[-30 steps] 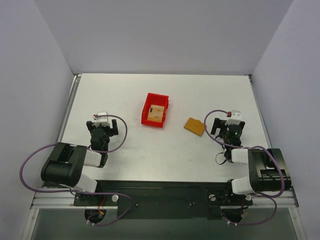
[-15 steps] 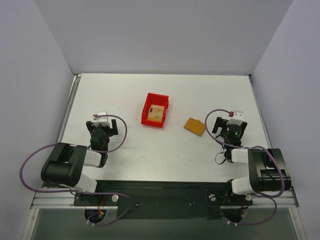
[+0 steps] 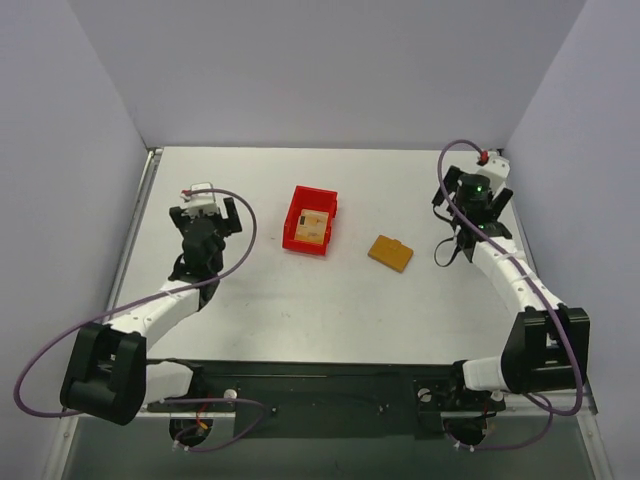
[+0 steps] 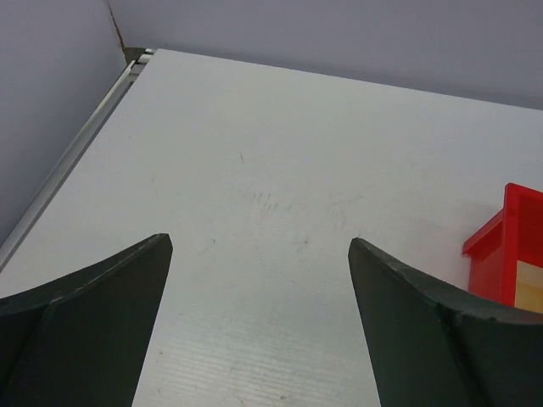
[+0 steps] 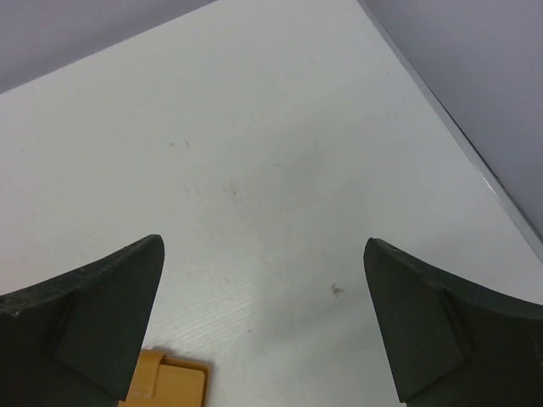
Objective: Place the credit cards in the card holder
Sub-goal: Pick up the card holder from the center of the board.
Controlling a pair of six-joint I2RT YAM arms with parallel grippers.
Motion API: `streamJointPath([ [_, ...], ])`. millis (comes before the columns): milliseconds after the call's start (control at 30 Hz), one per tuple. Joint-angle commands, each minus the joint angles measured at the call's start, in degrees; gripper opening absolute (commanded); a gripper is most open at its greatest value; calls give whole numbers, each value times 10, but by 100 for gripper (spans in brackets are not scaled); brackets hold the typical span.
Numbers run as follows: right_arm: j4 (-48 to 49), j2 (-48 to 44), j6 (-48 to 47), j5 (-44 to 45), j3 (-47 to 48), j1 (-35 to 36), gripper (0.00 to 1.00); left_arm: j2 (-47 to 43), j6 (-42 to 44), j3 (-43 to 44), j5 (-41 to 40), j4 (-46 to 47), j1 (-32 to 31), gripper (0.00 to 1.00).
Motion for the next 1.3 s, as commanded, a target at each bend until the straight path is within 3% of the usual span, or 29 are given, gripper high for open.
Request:
streamJointPath([
  [0, -186, 12, 66, -22, 49, -2, 100, -17, -107, 65, -29, -184, 0, 97],
  [200, -212, 24, 109, -159, 38, -20, 100, -16, -154, 120, 58, -278, 3, 97],
  [367, -221, 50, 149, -241, 9, -19, 98, -57, -183, 95, 129, -267, -5, 97],
  [567, -176, 73, 186, -302, -37, -19, 89, -69, -189, 81, 144, -273, -5, 97],
  [733, -138, 89, 199, -339, -52, -21, 87, -62, -232, 84, 135, -270, 2, 97],
  [1000, -62, 127, 238, -396, -85, -42, 68, -65, -243, 78, 154, -257, 19, 97],
  [1267, -18, 163, 266, -418, -96, -43, 58, -75, -246, 67, 152, -248, 28, 97],
])
